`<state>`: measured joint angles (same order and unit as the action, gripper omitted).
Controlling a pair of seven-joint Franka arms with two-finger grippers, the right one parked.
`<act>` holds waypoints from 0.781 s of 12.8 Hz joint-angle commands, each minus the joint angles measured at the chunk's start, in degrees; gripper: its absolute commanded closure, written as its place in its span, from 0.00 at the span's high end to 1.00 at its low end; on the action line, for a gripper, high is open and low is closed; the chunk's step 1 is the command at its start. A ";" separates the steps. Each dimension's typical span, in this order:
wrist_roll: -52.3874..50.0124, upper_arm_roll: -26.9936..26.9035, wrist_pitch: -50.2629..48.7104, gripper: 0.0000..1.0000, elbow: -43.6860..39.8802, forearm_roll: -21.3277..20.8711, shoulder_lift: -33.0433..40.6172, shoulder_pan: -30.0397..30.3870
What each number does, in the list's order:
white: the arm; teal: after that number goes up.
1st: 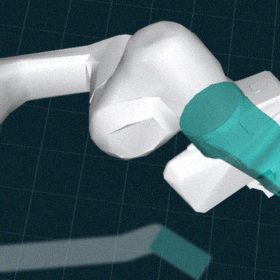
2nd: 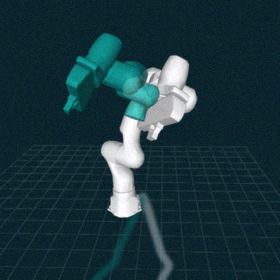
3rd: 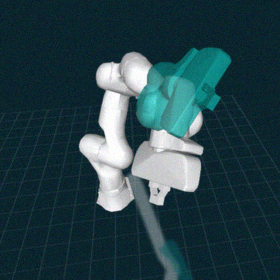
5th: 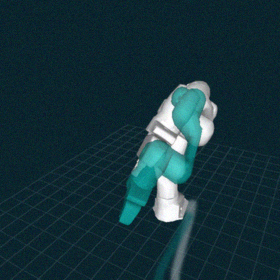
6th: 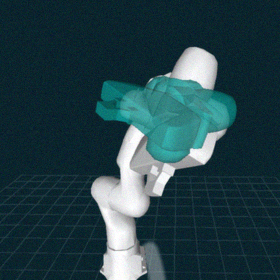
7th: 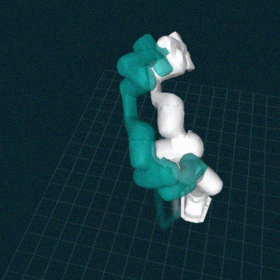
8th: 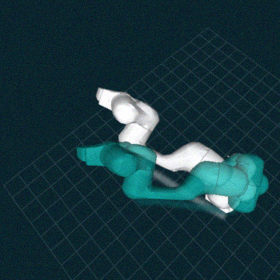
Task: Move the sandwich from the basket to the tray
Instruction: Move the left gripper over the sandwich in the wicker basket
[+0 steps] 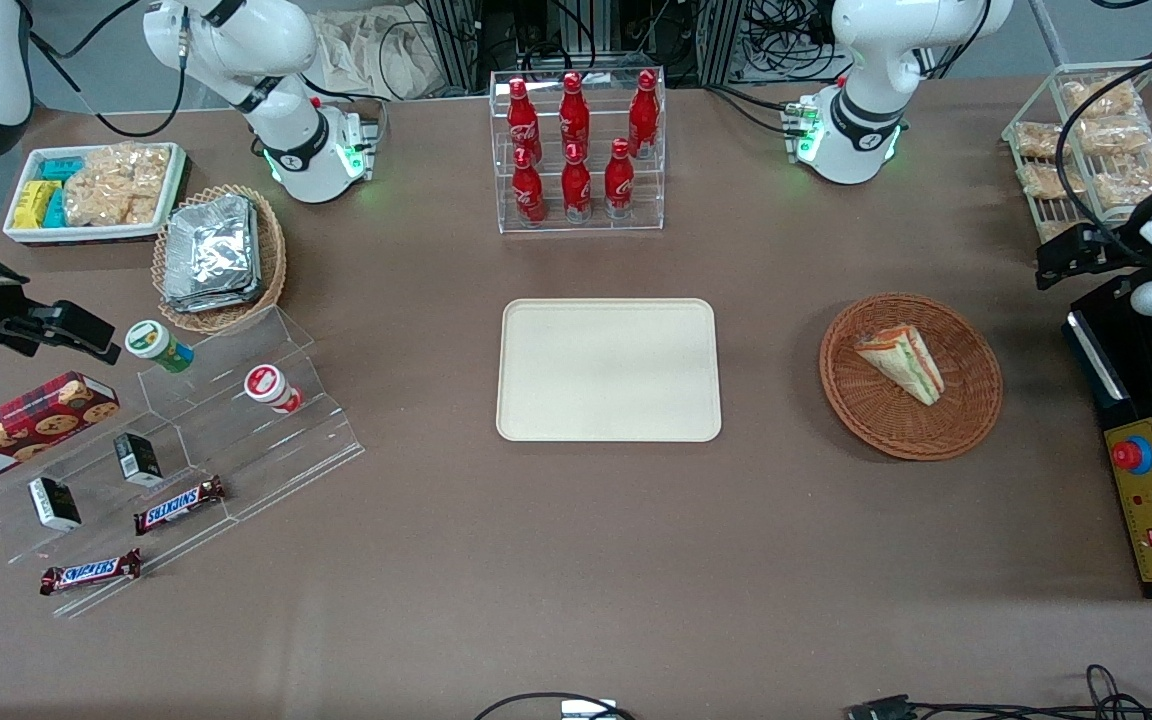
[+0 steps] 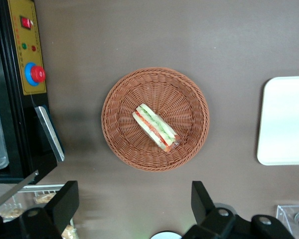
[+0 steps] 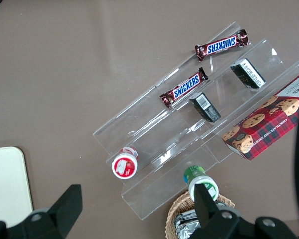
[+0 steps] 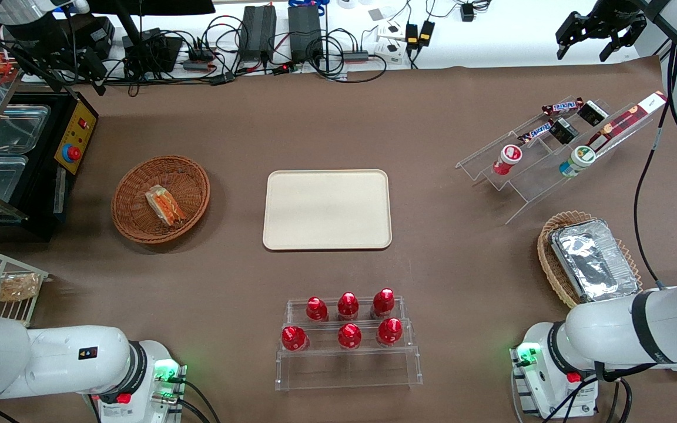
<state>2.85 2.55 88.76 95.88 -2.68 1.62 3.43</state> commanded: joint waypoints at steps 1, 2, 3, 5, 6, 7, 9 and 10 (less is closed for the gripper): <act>-5.90 -0.17 5.00 1.00 7.45 0.39 2.76 -0.09; -7.66 -0.17 8.07 1.00 11.31 0.48 4.34 -0.09; -9.77 -0.17 11.49 1.00 15.61 0.48 6.01 -0.09; -13.81 -0.17 18.00 1.00 23.35 0.48 8.21 0.00; -15.40 -0.17 20.55 1.00 26.26 0.48 8.74 0.00; -17.68 -0.17 23.28 1.00 29.07 0.57 8.92 0.00; -22.25 -0.17 27.77 1.00 32.69 0.65 8.66 0.00; -23.49 -0.17 29.53 1.00 33.83 0.66 8.57 0.00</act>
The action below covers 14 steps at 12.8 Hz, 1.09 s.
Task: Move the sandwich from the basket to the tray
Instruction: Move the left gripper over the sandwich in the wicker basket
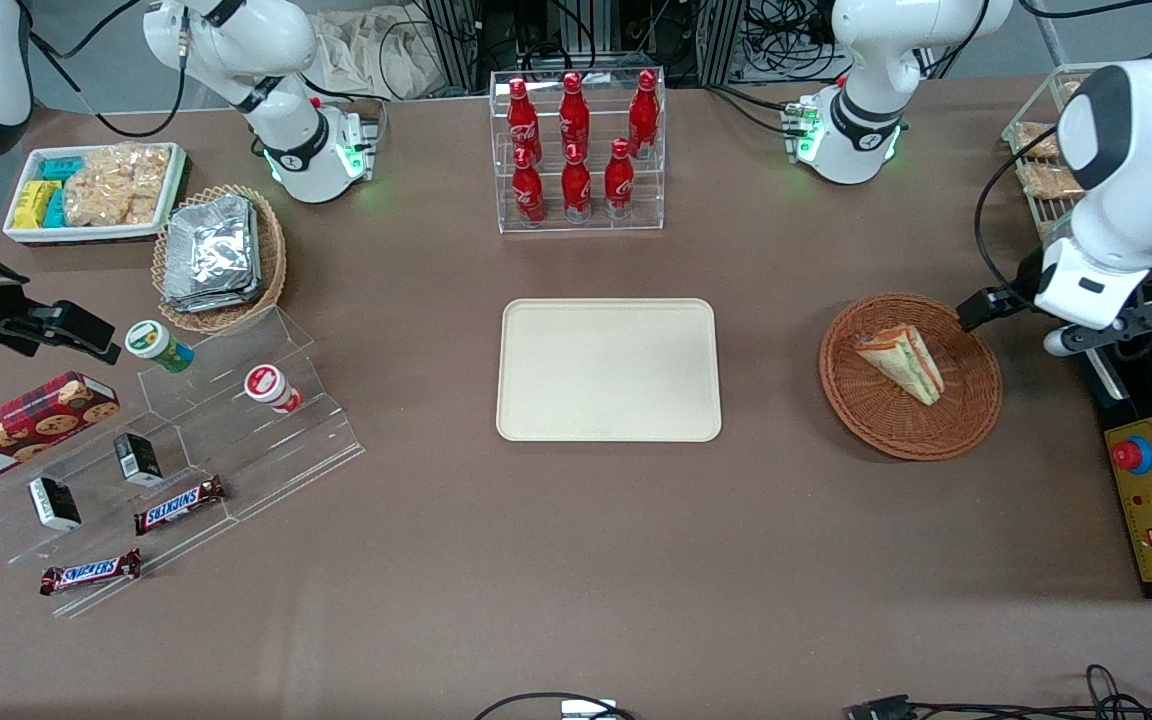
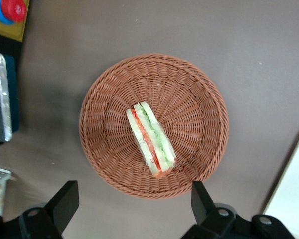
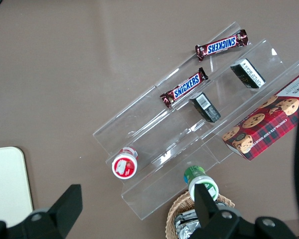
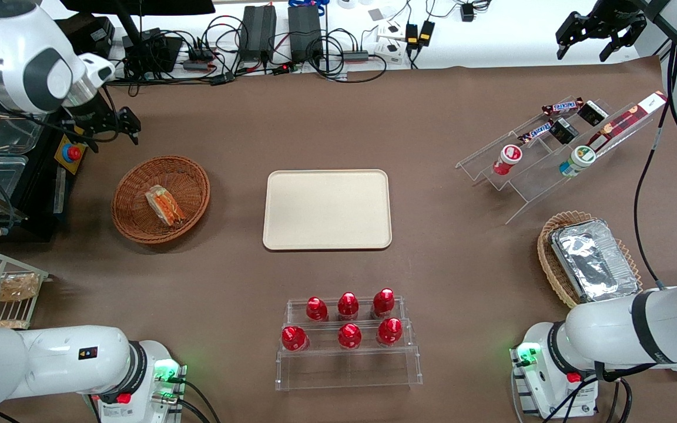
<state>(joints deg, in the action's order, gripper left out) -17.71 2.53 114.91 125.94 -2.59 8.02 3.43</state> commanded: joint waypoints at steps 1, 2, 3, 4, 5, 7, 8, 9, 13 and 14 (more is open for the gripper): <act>-4.25 -0.15 5.39 1.00 5.35 0.57 2.00 -0.09; -5.05 -0.15 7.94 1.00 7.28 0.57 1.82 -0.09; -5.75 -0.07 10.57 1.00 9.48 0.66 1.82 -0.09; -6.71 -0.07 13.30 1.00 11.76 0.83 1.82 -0.09; -7.42 -0.15 15.94 1.00 13.96 1.27 1.82 -0.09; -9.52 -0.07 21.12 1.00 17.13 2.85 0.78 -0.09; -10.67 -0.06 23.15 1.00 18.19 3.03 0.07 -0.18; -11.38 -0.06 25.08 1.00 19.25 3.03 -0.54 -0.36; -14.01 0.02 31.59 1.00 21.36 3.12 -3.70 -0.71; -15.06 0.20 33.17 1.00 21.54 3.12 -4.85 -0.80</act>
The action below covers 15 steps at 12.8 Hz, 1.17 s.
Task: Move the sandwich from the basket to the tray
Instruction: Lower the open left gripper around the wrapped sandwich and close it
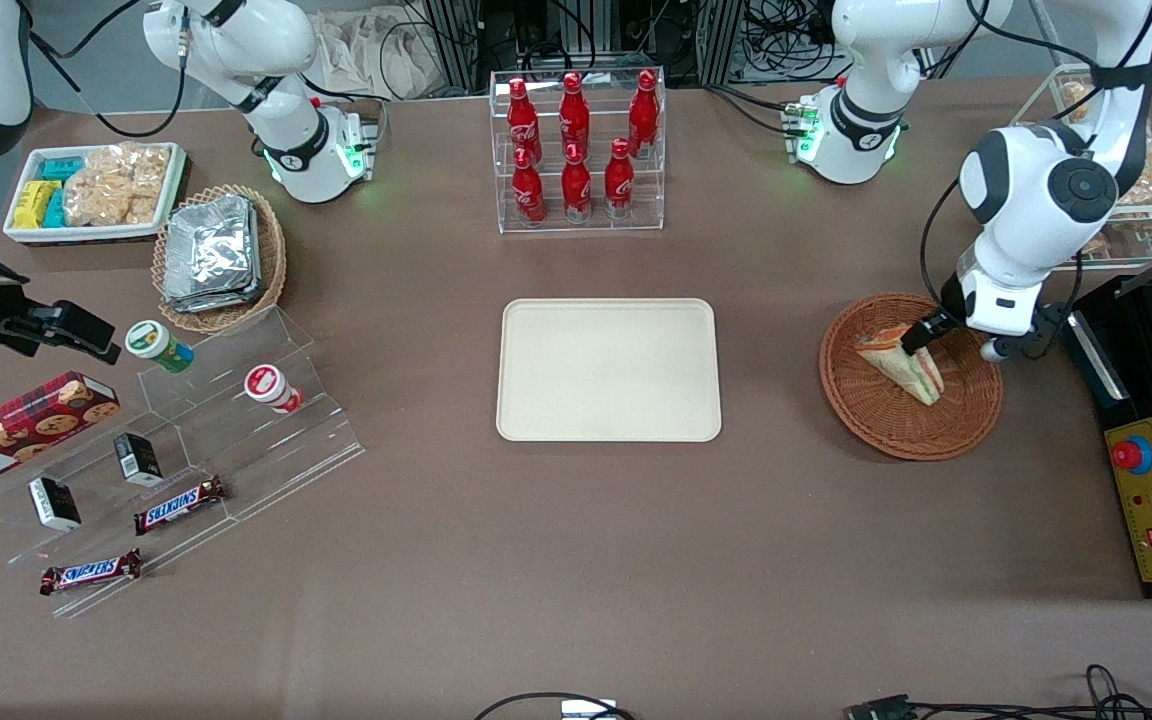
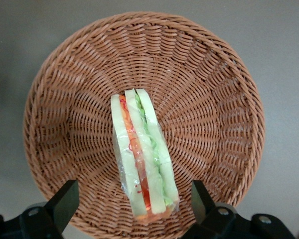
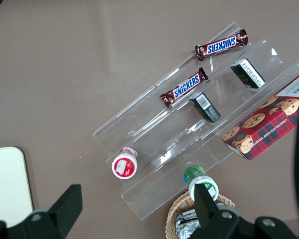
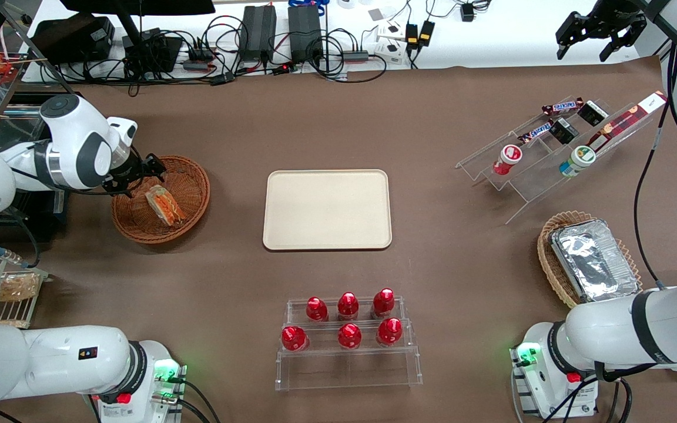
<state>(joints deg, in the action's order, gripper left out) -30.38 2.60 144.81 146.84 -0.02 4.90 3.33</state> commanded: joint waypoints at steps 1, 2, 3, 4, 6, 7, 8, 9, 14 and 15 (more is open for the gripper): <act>-2.67 0.12 4.59 1.00 1.16 0.55 -2.35 -0.95; -2.84 0.12 6.17 1.00 1.69 0.55 -2.96 -1.13; -3.54 0.12 7.83 1.00 2.39 0.55 -3.66 -1.13; -3.81 0.12 9.59 1.00 3.09 0.47 -4.45 -1.22; -3.90 0.12 13.11 1.00 4.59 0.55 -5.77 -1.31; -3.90 0.12 13.65 1.00 4.77 0.47 -6.22 -1.31; -3.90 0.12 13.74 1.00 4.85 0.55 -6.74 -1.31; -3.90 0.12 13.74 0.99 4.86 0.47 -6.83 -1.31; -3.11 0.30 13.30 0.00 4.24 0.38 -6.84 -1.31; -2.41 0.38 12.87 0.00 3.98 0.12 -6.14 -1.57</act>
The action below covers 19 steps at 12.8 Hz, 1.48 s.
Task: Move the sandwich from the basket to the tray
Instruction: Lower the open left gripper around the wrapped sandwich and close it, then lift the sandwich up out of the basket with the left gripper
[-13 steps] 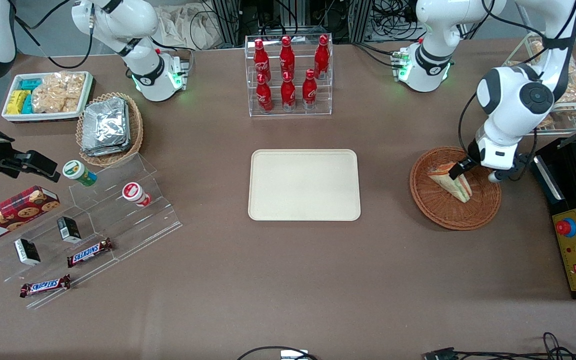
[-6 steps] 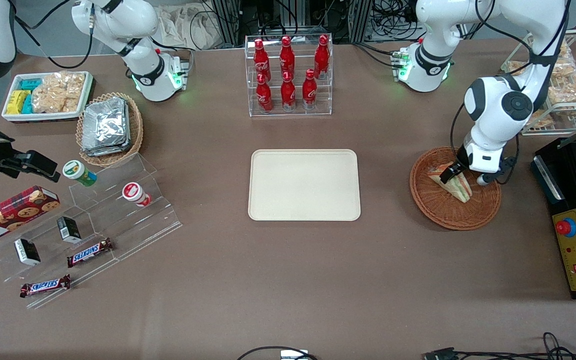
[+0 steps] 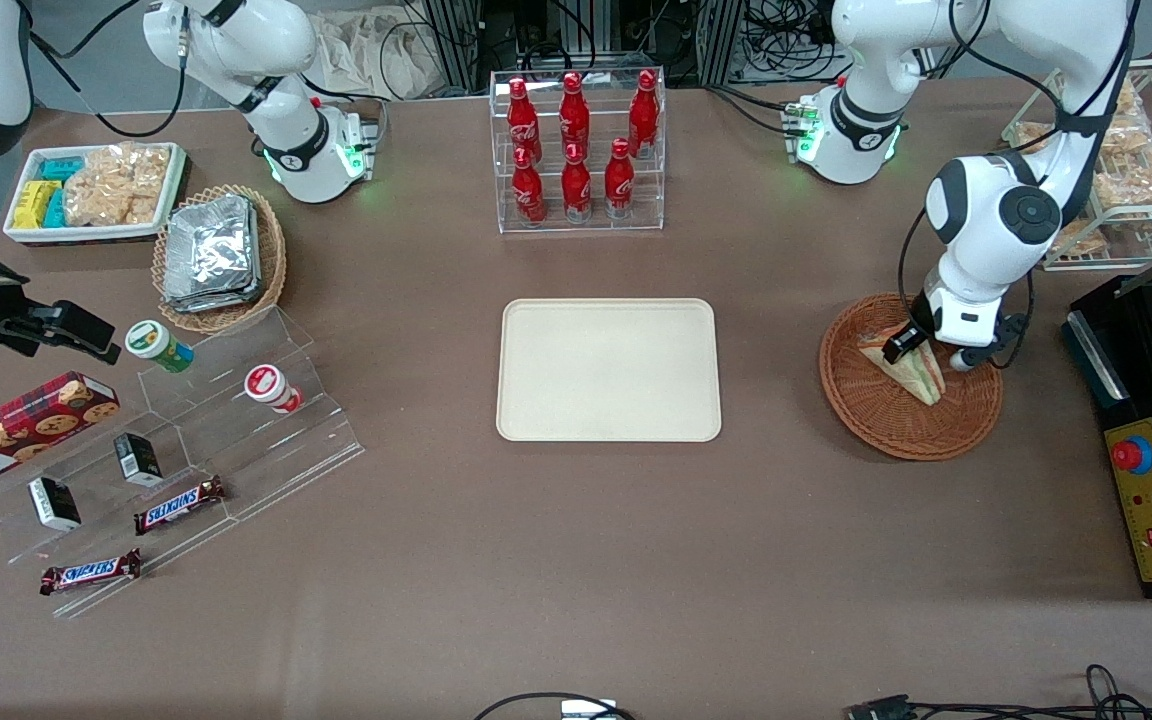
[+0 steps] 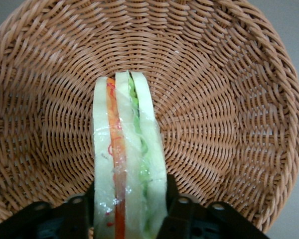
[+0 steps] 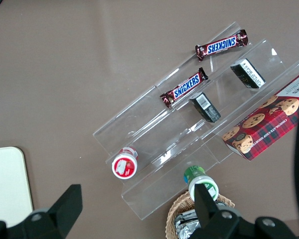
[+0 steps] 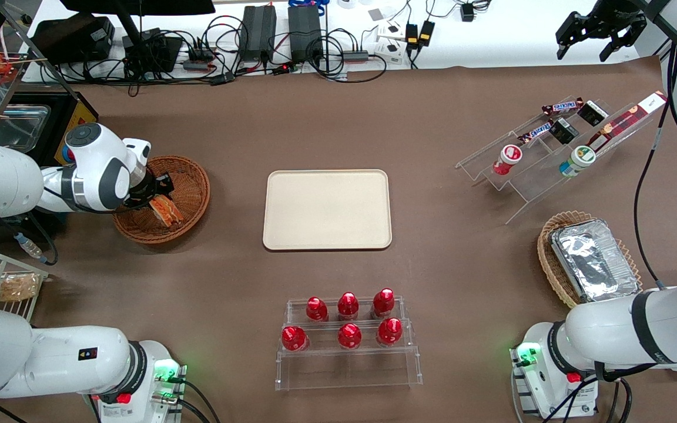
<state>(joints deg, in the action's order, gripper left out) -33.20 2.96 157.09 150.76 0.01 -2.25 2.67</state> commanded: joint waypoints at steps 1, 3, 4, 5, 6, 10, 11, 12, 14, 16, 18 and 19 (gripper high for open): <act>1.12 0.11 -0.20 0.00 -0.11 -0.44 1.80 -1.00; 3.75 0.64 -2.31 0.00 -0.29 -0.71 3.82 -1.00; 5.85 0.64 -4.41 0.00 -0.81 -0.80 5.57 -1.00; 8.92 0.64 -7.73 0.00 -1.69 -0.80 7.41 -1.00; 12.95 0.73 -11.42 0.00 -2.83 -0.80 9.26 -1.00; 28.68 0.99 -19.80 0.00 -5.38 -0.80 15.16 -1.09; 31.68 2.30 -20.07 0.00 -5.47 -0.80 16.21 -1.00; 32.84 3.70 -20.07 0.00 -5.47 -0.80 16.74 -1.00; 34.43 6.78 -20.07 0.00 -6.70 -0.62 16.49 -1.00; 32.60 11.95 -20.07 0.00 -7.67 0.43 16.14 -1.00; 28.65 15.65 -19.90 0.00 -8.89 1.66 14.82 -1.09; 27.33 18.02 -19.98 0.00 -9.86 2.10 14.03 -1.09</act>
<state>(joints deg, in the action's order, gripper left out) -3.67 18.02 138.32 143.42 0.74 13.17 1.67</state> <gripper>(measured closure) 0.811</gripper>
